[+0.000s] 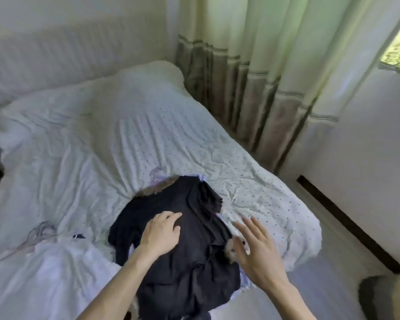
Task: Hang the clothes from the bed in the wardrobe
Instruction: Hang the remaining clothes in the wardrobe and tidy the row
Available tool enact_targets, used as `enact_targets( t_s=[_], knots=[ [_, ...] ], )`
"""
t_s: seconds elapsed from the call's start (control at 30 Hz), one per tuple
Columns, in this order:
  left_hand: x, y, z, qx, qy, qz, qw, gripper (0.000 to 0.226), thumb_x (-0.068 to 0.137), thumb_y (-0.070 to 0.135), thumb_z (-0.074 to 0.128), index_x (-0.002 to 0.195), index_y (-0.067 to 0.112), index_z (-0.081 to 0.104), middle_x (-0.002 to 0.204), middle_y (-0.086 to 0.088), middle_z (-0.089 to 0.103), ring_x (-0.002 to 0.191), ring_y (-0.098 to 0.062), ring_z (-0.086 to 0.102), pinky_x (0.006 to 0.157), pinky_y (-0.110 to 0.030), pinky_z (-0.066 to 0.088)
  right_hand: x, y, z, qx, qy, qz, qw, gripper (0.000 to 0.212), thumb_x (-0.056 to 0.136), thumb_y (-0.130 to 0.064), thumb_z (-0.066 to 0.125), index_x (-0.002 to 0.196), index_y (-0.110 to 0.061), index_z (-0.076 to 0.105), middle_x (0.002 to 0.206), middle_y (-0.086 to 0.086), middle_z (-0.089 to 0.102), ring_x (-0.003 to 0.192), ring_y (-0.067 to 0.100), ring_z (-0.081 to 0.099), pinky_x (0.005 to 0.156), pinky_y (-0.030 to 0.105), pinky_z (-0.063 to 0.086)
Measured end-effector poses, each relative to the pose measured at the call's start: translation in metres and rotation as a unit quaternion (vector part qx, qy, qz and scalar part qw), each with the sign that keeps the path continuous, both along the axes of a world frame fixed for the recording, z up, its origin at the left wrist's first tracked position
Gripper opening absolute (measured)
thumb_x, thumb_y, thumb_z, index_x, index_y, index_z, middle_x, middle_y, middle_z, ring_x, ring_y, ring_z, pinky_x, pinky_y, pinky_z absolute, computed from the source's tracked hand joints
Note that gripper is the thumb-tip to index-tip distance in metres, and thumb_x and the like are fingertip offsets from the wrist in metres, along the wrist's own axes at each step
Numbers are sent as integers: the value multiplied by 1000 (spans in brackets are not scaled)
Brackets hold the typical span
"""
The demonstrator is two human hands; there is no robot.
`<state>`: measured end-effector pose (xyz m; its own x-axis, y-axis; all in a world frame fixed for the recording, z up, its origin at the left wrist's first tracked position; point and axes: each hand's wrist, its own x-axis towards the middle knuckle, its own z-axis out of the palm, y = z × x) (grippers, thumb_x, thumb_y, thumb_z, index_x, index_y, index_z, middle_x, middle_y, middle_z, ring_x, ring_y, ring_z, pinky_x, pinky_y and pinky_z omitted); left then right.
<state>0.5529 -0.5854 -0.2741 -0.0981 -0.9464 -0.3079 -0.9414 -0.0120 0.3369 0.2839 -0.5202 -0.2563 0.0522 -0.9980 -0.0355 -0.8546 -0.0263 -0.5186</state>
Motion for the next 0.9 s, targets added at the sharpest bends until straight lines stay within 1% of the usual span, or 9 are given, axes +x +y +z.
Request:
enact_targets(
  t_s=[0.07,0.17,0.23,0.37,0.53,0.6,0.73,0.83,0.9],
  knots=[
    [25,7,-10,7,-10,48,999,49,101,32,45,149,30,41,151,6,41,137,-18,40,112,-32,33,20,-24,-11,15,26,58,998,42,103,-44,43,145,-39,45,157,-18,28,152,14,15,122,32,17],
    [53,13,-27,32,-15,102,994,50,100,32,45,149,29,41,149,4,42,135,-20,42,110,-34,36,48,-57,-36,80,72,130,986,47,104,-51,28,150,-43,32,161,-19,18,153,11,5,123,31,9],
    [69,11,-43,50,-19,123,991,50,100,32,46,149,28,41,150,3,42,134,-20,43,109,-34,38,67,-76,-56,95,100,157,978,51,102,-54,22,151,-43,32,164,-13,19,153,13,7,123,34,11],
    [101,-11,-85,101,-32,145,984,52,100,32,45,151,26,38,154,-1,37,136,-23,40,110,-35,37,107,-115,-114,182,138,203,952,51,104,-50,30,153,-40,27,166,-7,16,154,15,3,124,39,11],
    [154,-67,-162,150,-100,135,974,57,99,36,45,154,27,29,161,-8,24,145,-27,30,116,-41,30,159,-158,-203,271,166,245,916,56,104,-48,30,157,-38,15,168,-1,3,154,21,-2,124,44,10],
    [177,-96,-195,155,-112,143,971,60,99,37,44,155,26,26,162,-9,21,147,-28,25,117,-44,27,175,-175,-244,280,185,254,907,59,103,-50,28,157,-39,8,168,0,-3,154,23,-6,123,47,9],
    [219,-150,-254,143,-95,182,968,67,100,41,44,158,25,16,164,-10,13,150,-30,17,119,-48,23,189,-190,-315,261,208,240,912,74,86,-63,1,157,-42,0,168,-1,-4,154,23,-6,121,54,9],
    [246,-184,-288,109,-90,191,971,70,100,43,42,159,22,11,165,-8,14,150,-30,17,119,-50,23,187,-190,-353,229,217,236,919,67,93,-62,11,155,-45,-6,167,-4,-9,154,20,-10,120,56,3],
    [256,-198,-307,118,-72,188,972,69,100,43,41,159,21,12,164,-8,19,149,-30,19,119,-50,25,185,-184,-368,221,224,245,917,66,96,-61,15,155,-44,-8,166,-4,-13,153,20,-13,120,56,0]
  ],
)
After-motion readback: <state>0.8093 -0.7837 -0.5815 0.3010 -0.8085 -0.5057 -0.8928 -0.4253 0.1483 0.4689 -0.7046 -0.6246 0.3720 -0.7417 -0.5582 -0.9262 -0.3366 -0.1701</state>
